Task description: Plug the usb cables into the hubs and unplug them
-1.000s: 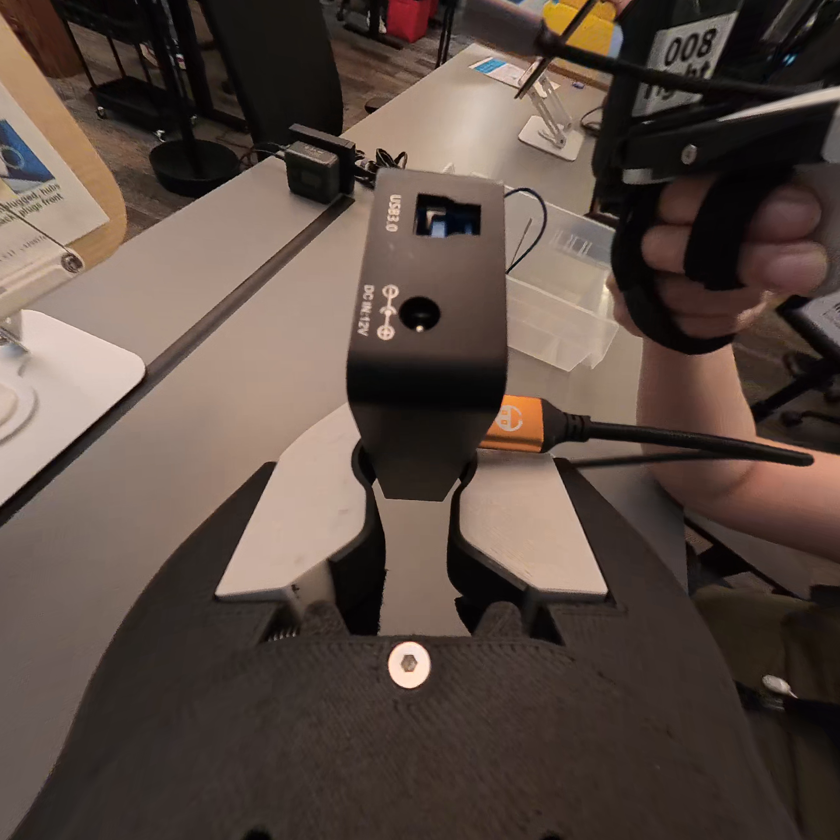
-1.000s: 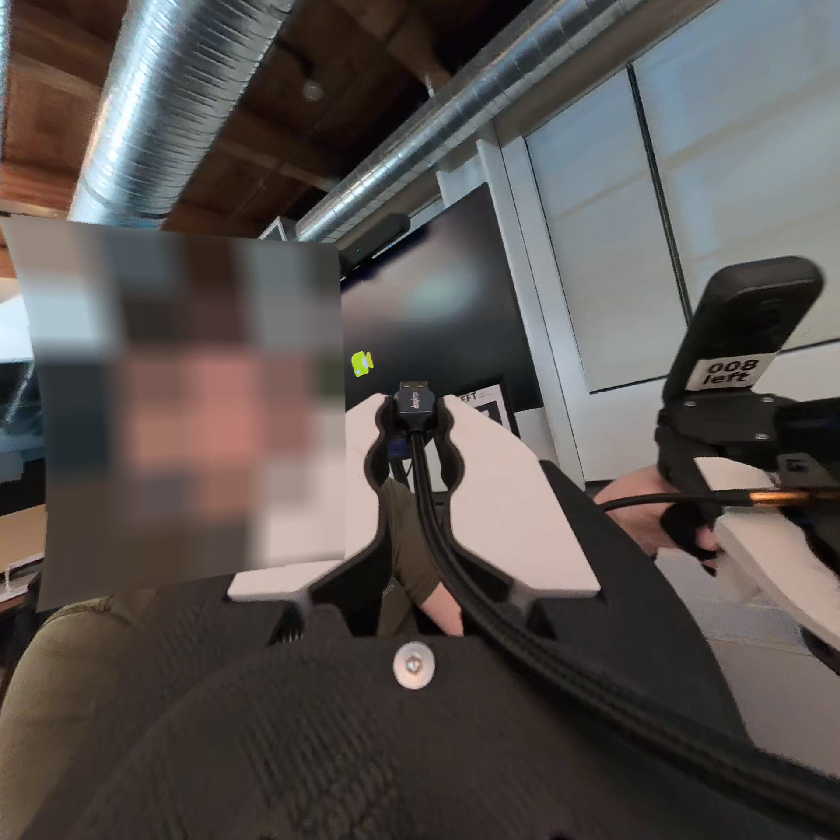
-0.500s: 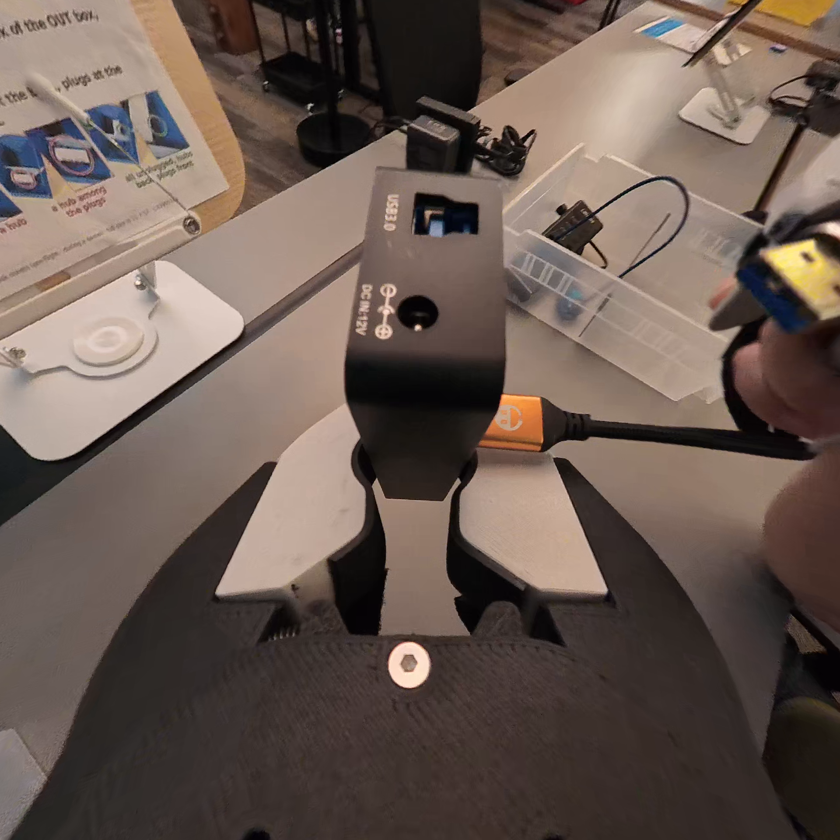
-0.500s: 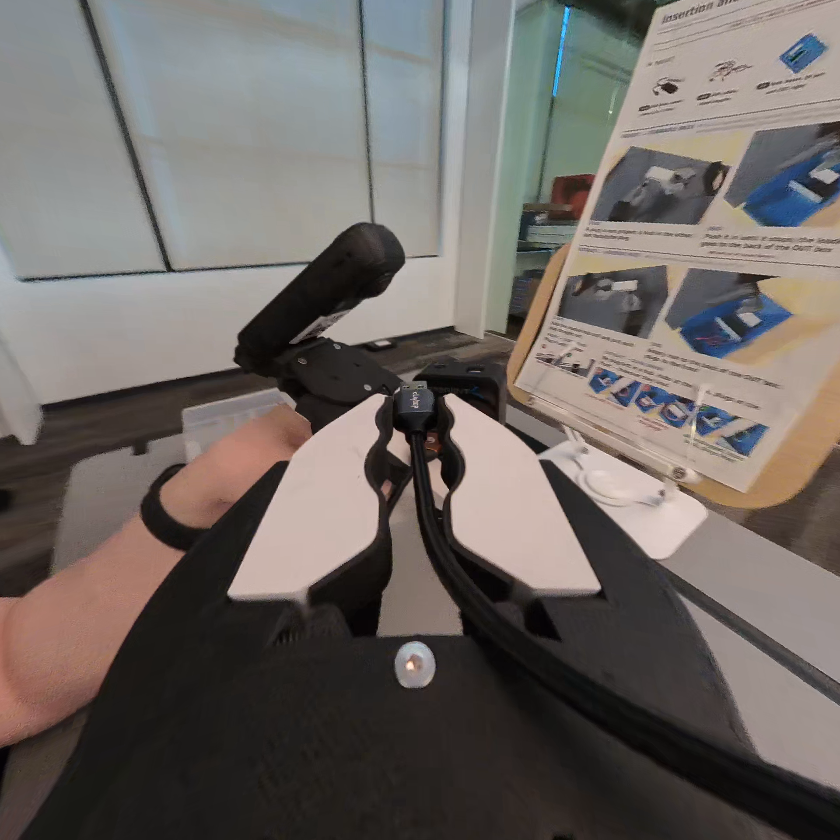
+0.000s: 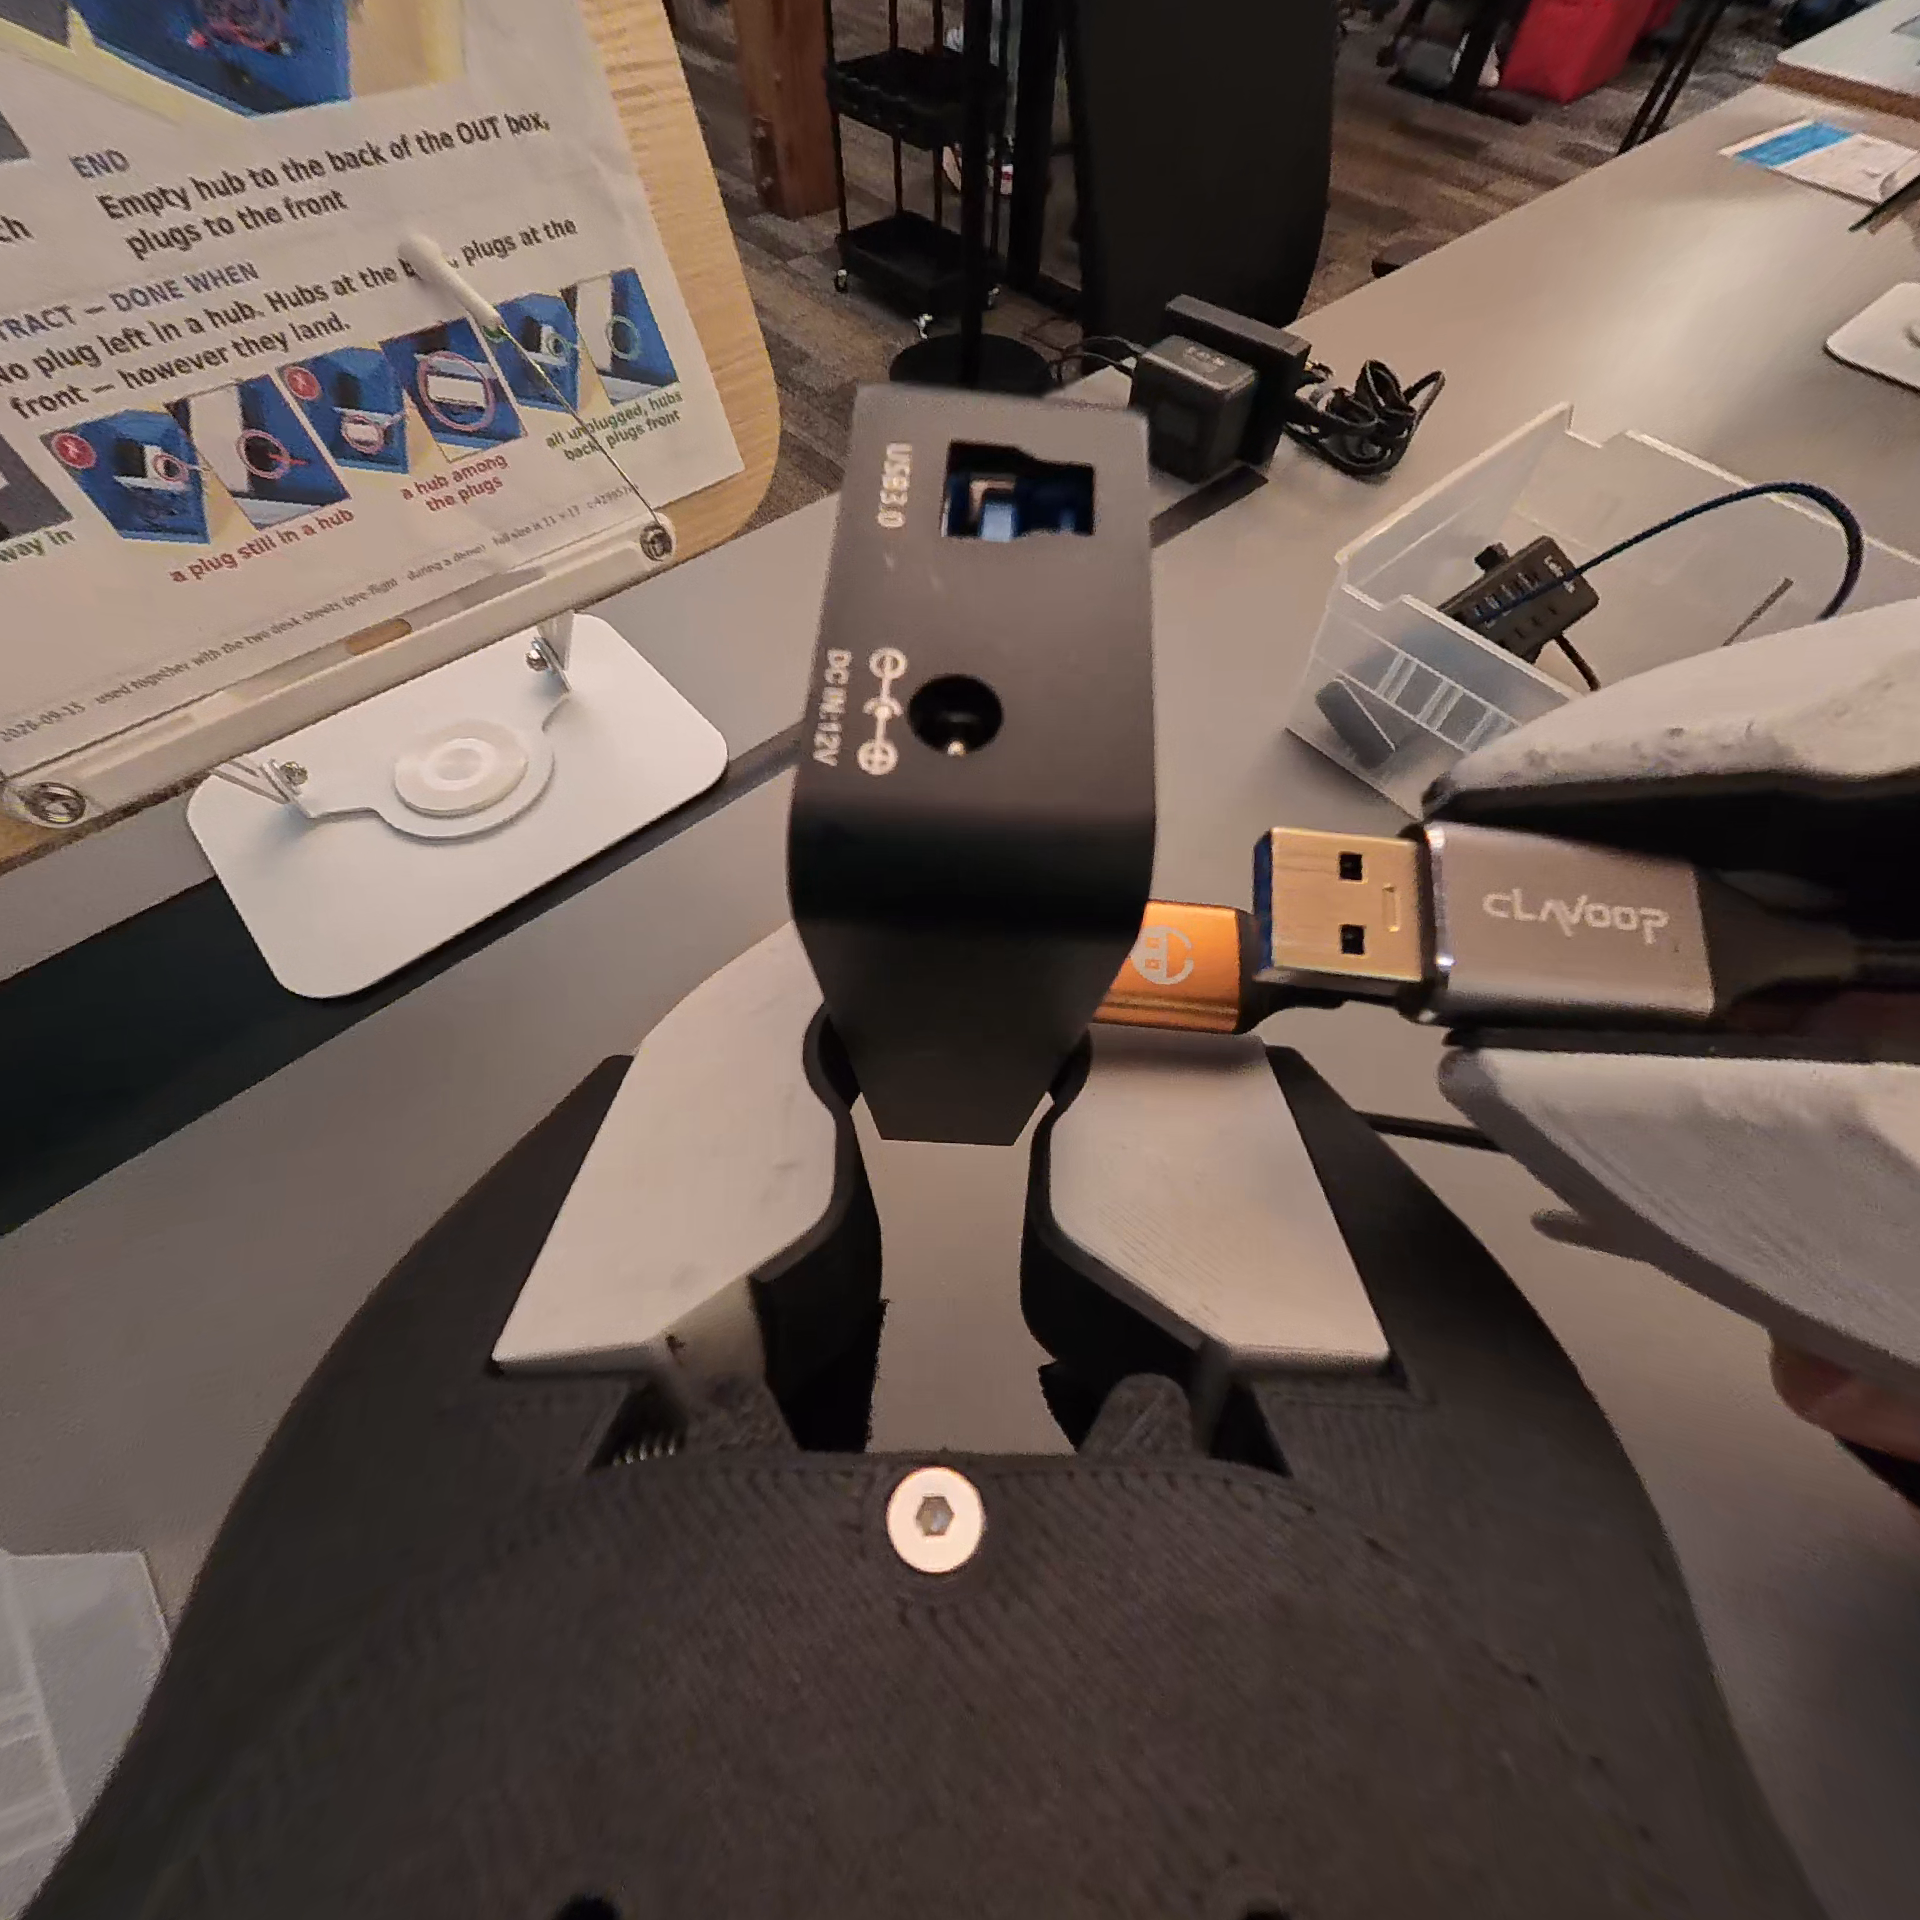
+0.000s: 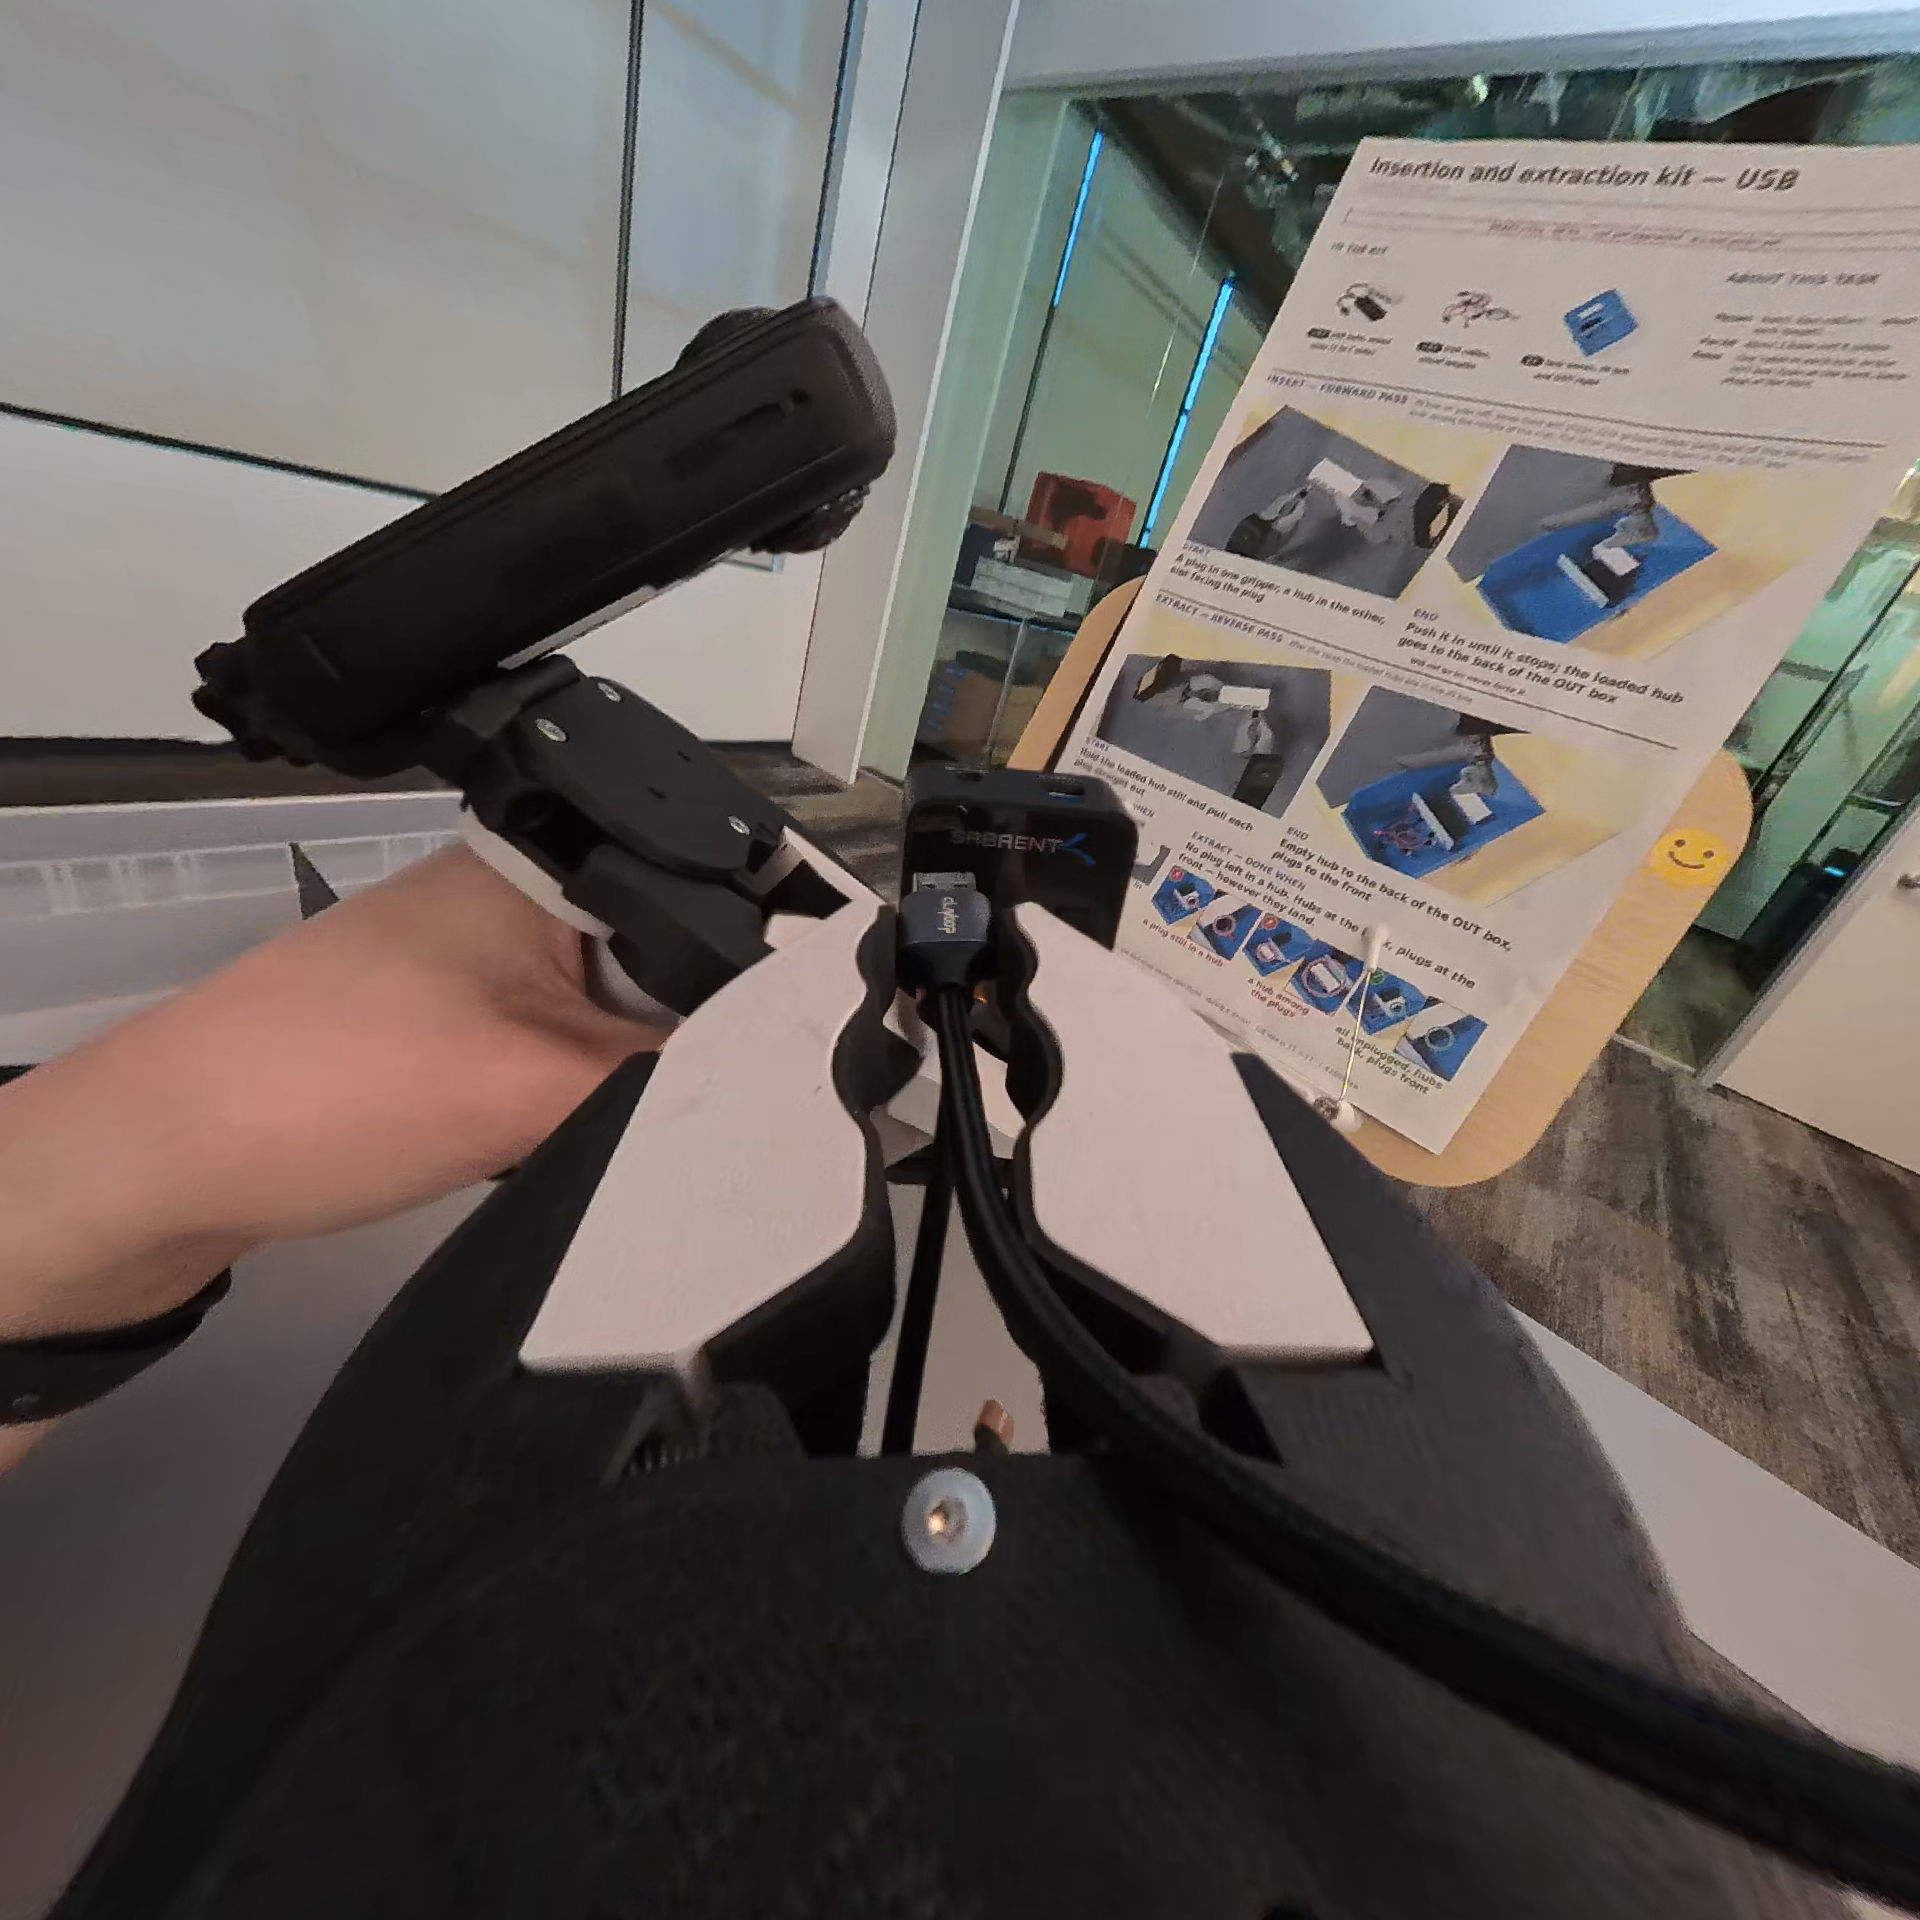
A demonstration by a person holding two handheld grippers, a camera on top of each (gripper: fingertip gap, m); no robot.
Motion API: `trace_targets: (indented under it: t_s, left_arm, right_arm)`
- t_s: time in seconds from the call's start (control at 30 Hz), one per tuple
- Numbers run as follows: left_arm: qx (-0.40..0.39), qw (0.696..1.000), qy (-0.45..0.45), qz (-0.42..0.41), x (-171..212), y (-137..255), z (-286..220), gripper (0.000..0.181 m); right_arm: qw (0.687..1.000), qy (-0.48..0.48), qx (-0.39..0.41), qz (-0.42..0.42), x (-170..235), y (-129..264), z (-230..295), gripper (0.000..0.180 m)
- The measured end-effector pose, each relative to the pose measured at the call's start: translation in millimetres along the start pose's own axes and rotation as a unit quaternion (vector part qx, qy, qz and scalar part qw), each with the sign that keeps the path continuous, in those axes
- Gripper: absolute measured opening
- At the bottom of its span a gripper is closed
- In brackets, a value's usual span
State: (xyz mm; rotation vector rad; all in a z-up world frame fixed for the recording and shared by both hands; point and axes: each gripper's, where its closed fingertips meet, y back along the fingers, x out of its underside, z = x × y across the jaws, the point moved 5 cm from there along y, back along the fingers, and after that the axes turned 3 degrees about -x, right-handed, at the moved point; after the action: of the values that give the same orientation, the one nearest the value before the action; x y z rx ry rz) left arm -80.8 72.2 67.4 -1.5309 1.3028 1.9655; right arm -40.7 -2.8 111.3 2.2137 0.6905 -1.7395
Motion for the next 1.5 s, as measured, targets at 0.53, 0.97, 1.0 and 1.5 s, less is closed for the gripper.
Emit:
trace_targets:
  t_s: [0.53,0.97,1.0,1.5]
  left_arm:
    - [0.001,0.999,-0.006,-0.038,-7,3,-5,0.028]
    - [0.005,0.999,-0.029,-0.045,-8,2,-10,0.028]
    - [-0.001,0.998,-0.035,-0.048,-9,2,-11,0.028]
    - [-0.01,0.993,-0.054,-0.105,-20,14,-15,0.028]
  right_arm:
    - [1.0,-0.006,0.009,-0.006,8,-7,-6,0.018]
    - [1.0,-0.008,-0.009,-0.007,7,-7,-5,0.018]
    - [1.0,-0.007,-0.007,-0.013,7,-6,-6,0.018]
    - [0.999,0.019,-0.003,-0.047,-5,-1,-3,0.018]
